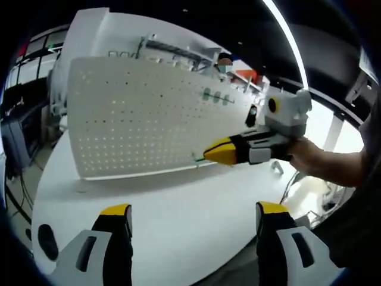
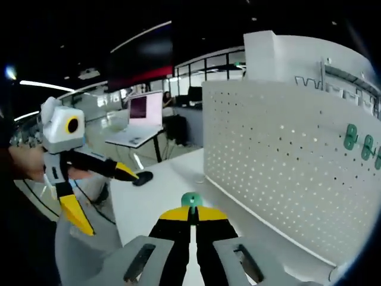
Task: Insert the hook assembly into the mounting plate slot until the hook locks in place.
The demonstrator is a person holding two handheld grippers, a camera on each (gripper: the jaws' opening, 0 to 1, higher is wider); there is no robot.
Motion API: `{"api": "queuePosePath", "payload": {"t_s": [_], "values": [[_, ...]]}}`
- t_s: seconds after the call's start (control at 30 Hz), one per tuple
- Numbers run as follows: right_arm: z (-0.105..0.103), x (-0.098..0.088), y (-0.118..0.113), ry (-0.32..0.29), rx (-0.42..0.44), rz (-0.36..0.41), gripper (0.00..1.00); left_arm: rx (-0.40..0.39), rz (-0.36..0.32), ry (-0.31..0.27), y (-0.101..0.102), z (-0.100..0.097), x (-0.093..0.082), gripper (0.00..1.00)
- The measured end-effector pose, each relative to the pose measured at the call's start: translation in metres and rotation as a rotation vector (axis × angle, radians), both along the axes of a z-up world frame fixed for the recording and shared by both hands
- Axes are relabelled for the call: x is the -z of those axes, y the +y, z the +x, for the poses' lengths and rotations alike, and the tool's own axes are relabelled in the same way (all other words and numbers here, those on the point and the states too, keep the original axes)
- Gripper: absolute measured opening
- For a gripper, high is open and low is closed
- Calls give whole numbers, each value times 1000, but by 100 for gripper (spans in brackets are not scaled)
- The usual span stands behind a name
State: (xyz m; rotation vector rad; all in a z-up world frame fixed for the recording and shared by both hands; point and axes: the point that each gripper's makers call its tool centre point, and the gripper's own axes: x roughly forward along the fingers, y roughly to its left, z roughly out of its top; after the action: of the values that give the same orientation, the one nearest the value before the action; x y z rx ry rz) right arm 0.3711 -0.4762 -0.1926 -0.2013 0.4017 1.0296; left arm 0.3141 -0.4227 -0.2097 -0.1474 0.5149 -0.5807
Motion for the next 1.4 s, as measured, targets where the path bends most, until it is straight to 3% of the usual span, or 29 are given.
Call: {"api": "queuePosePath", "payload": {"t_s": [0.6, 1.0, 1.4], "values": [[-60, -15, 0, 94, 14, 144, 0, 15, -15, 2, -16, -8, 1, 84], [-72, -18, 9, 145, 27, 213, 0, -10, -14, 6, -12, -5, 2, 82], [-86, -23, 19, 209, 20, 274, 0, -21, -36, -10, -10, -7, 2, 75]]}}
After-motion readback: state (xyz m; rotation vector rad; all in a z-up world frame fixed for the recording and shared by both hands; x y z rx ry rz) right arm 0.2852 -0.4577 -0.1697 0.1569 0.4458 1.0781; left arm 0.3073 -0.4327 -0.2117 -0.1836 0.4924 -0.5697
